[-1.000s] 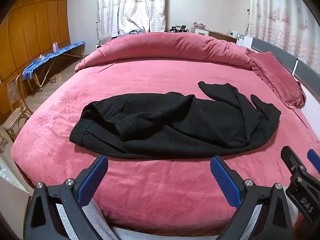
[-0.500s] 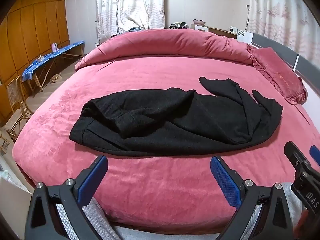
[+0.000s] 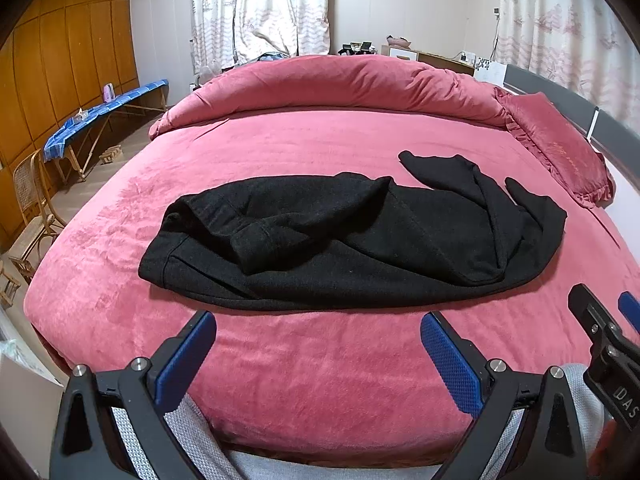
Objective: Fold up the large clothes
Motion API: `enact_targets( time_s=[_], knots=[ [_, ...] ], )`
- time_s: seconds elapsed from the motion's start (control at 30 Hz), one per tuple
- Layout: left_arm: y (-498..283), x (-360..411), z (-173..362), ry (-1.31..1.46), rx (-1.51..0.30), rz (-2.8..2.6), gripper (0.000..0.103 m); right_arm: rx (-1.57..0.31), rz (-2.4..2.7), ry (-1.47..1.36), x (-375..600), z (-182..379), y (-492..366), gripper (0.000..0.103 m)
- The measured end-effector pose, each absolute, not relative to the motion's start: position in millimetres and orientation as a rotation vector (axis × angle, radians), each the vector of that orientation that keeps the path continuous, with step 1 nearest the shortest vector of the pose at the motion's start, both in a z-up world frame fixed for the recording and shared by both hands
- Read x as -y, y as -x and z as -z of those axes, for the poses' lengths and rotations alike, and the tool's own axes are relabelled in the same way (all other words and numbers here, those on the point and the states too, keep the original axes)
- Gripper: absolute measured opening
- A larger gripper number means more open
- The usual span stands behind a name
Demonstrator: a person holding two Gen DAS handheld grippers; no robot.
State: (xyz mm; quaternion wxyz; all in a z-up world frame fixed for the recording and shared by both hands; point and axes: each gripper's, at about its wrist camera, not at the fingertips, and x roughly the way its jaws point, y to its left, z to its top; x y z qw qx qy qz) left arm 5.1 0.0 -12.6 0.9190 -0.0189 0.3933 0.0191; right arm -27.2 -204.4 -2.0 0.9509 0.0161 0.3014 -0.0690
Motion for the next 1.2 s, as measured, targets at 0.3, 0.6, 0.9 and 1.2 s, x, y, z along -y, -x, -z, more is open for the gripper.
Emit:
enact_targets(
  time_s=[0.3,0.6,0.9,1.2],
  knots=[
    [-5.2,-0.9,12.8,0.039,-0.812,-0.039,0.103,-0.613,0.133,-0.034,204.6,0.6,27.8,0.101],
    [-6.2,-1.4,15.2,0.041,-0.822,-0.036,0.103,-0.614,0.131,-0.034,204.2,1.1,27.3,0.101],
    [-6.3,-1.6,16.5,0.041,-0.829,-0.038,0.103,-0.622,0.125,-0.037,203.9,2.5,24.8,0.101],
    [-6.9,-1.7,17.7,0.038,-0.834,-0.039,0.103,-0.622,0.123,-0.036,204.0,5.7,25.3,0.101]
  ],
)
